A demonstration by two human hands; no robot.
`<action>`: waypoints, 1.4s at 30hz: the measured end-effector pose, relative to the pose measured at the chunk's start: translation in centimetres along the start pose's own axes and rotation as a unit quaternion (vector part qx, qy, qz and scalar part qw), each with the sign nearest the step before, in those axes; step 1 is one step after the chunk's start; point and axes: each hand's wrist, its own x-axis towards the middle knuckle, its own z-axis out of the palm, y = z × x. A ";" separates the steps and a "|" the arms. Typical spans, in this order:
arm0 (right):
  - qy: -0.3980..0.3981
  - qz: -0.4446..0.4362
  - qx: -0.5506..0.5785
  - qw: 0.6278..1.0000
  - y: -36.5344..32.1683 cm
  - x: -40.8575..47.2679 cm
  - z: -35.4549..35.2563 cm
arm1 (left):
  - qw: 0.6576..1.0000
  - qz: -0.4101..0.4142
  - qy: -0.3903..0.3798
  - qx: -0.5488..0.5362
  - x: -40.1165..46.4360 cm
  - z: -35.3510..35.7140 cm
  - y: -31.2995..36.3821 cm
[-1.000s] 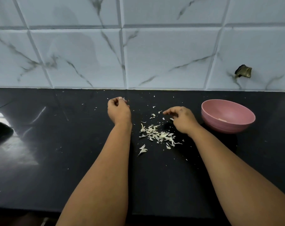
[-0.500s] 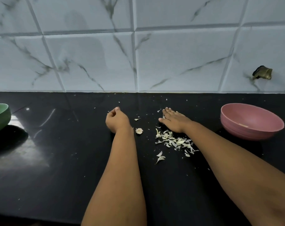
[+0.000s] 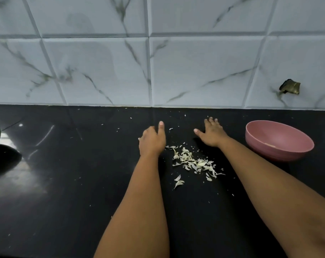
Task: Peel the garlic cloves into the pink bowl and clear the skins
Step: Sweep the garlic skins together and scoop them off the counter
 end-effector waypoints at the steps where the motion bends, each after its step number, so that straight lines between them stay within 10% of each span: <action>1: -0.024 0.022 -0.031 0.999 0.2 0.8 0.3 | 0.998 0.017 -0.022 0.050 -0.1 0.5 0.2; 4: -0.069 -0.012 -0.069 0.995 -1.4 2.3 0.6 | 0.988 0.057 -0.102 0.099 -0.3 1.5 1.1; 8: -0.094 -0.133 -0.083 0.983 -3.9 1.8 1.6 | 0.959 0.001 -0.191 -0.207 -0.9 1.6 2.4; 13: -0.050 -0.191 0.197 0.960 -2.6 0.1 -0.2 | 0.875 -0.112 0.173 -0.438 0.3 -0.5 1.3; 16: -0.014 -0.150 0.132 0.980 -2.0 1.7 -1.3 | 0.821 -0.159 0.270 -0.478 1.1 -1.9 0.2; 22: -0.106 -0.143 -0.080 0.981 -5.8 3.3 1.7 | 0.874 -0.150 0.230 -0.400 1.4 -0.4 0.4; 33: -0.160 -0.244 0.098 0.952 -6.6 -3.4 1.4 | 0.987 0.004 0.019 -0.160 -0.2 0.7 0.3; 42: -0.157 -0.186 0.131 0.961 -5.6 -10.1 -0.3 | 0.992 0.074 -0.104 -0.018 -6.1 0.9 1.3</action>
